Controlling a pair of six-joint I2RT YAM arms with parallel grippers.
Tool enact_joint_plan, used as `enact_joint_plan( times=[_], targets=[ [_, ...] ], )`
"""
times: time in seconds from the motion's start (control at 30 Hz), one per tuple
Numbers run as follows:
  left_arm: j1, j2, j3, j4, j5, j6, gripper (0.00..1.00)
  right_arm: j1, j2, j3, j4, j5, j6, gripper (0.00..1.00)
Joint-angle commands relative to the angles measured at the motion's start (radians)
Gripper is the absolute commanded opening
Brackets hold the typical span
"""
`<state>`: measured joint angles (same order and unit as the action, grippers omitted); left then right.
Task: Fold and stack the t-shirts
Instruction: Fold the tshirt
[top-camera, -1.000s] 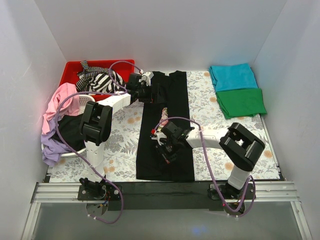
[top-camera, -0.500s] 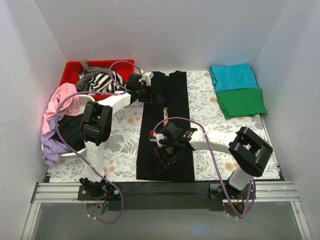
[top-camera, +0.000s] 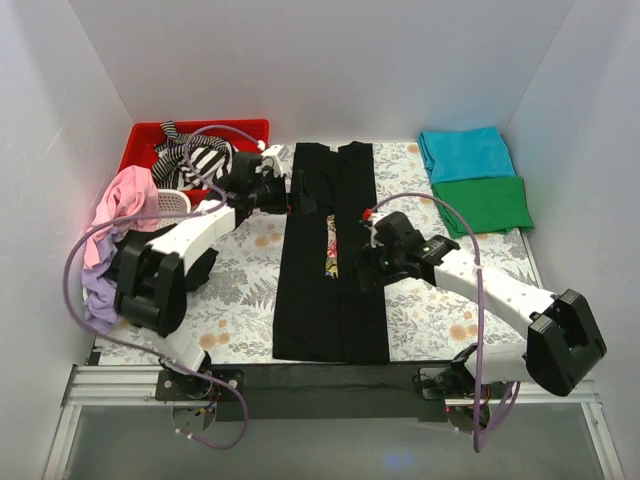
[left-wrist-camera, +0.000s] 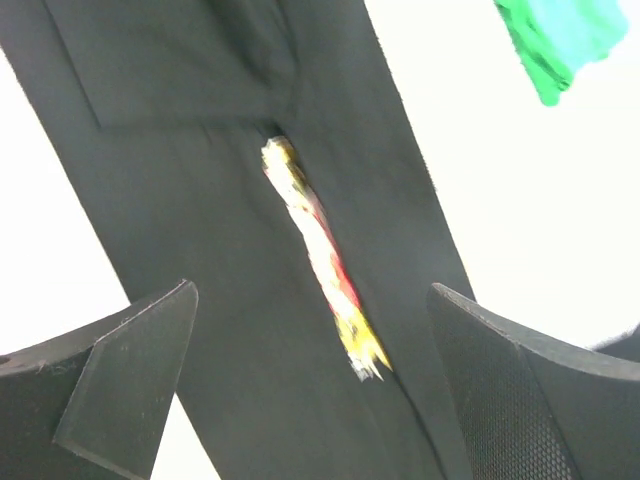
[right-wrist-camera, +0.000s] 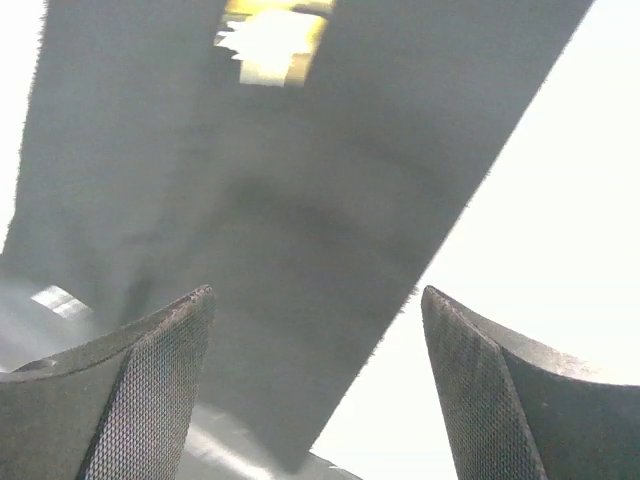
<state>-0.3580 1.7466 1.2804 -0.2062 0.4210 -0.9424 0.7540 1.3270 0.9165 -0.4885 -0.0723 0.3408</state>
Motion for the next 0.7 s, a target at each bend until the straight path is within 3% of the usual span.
enact_joint_plan(
  times=[0.0,0.17,0.4,0.47,0.67],
  targets=[
    [-0.013,-0.219,-0.136,-0.024,-0.030,-0.077,0.98,-0.079,-0.052,-0.096,-0.053,0.132,0.009,0.89],
    [-0.077,-0.410,-0.375,-0.071,-0.151,-0.188,0.98,-0.113,-0.176,-0.246,-0.024,0.141,0.119,0.92],
    [-0.212,-0.625,-0.590,-0.156,-0.266,-0.363,0.98,-0.113,-0.383,-0.470,0.051,-0.077,0.265,0.88],
    [-0.251,-0.689,-0.628,-0.167,-0.283,-0.415,0.98,-0.110,-0.463,-0.510,0.077,-0.118,0.286,0.82],
    [-0.332,-0.774,-0.699,-0.236,-0.366,-0.505,0.98,-0.101,-0.600,-0.597,0.083,-0.176,0.320,0.80]
  ],
)
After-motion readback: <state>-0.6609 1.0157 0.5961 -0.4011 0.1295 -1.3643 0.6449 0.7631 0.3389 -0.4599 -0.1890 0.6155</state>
